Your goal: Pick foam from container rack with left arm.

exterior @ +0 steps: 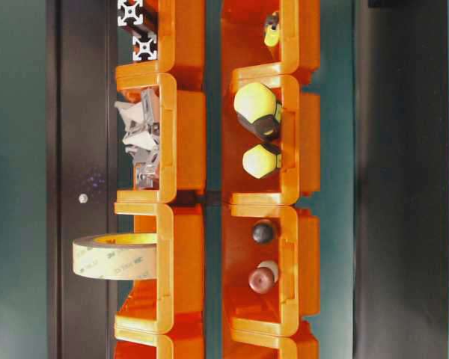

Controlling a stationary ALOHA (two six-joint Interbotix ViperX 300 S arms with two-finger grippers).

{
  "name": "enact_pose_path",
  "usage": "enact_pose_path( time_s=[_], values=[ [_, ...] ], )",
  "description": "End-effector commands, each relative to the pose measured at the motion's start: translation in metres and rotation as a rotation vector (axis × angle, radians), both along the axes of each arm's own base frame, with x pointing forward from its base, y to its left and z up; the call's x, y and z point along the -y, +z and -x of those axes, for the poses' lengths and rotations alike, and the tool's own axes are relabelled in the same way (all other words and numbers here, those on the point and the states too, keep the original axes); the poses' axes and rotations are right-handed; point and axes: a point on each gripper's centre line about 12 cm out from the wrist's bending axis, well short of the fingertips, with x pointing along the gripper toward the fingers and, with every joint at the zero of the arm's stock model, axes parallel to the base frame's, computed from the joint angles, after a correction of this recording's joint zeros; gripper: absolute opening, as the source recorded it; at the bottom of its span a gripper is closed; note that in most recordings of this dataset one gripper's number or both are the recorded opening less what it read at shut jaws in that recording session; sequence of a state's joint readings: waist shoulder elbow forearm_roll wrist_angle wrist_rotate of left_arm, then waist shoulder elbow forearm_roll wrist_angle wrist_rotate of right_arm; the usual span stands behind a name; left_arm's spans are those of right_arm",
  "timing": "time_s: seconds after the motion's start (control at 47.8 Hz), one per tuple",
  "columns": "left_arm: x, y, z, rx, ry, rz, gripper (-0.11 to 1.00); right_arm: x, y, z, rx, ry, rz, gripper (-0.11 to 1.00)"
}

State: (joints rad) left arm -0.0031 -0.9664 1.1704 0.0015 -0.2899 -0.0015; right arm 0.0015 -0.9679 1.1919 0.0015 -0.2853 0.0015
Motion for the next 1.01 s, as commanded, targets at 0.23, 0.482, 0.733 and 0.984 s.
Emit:
enact_pose_path(
  time_s=[0.23,0.482,0.733,0.984],
  values=[
    [-0.001,0.079,-0.011,-0.031,-0.006,0.184,0.0,-0.001,0.016,-0.004,0.05,-0.005,-0.084,0.0],
    [-0.016,0.131,-0.033,-0.121,0.068,0.609,0.0,-0.001,0.016,-0.004,0.049,-0.009,-0.108,0.0],
    [-0.044,0.148,-0.042,-0.139,0.221,1.069,0.0,-0.001,0.017,-0.004,0.055,-0.009,-0.108,0.0],
    [-0.049,0.147,-0.043,-0.126,0.245,1.116,0.0,-0.001,0.019,-0.004,0.064,-0.006,-0.105,0.0]
  ],
)
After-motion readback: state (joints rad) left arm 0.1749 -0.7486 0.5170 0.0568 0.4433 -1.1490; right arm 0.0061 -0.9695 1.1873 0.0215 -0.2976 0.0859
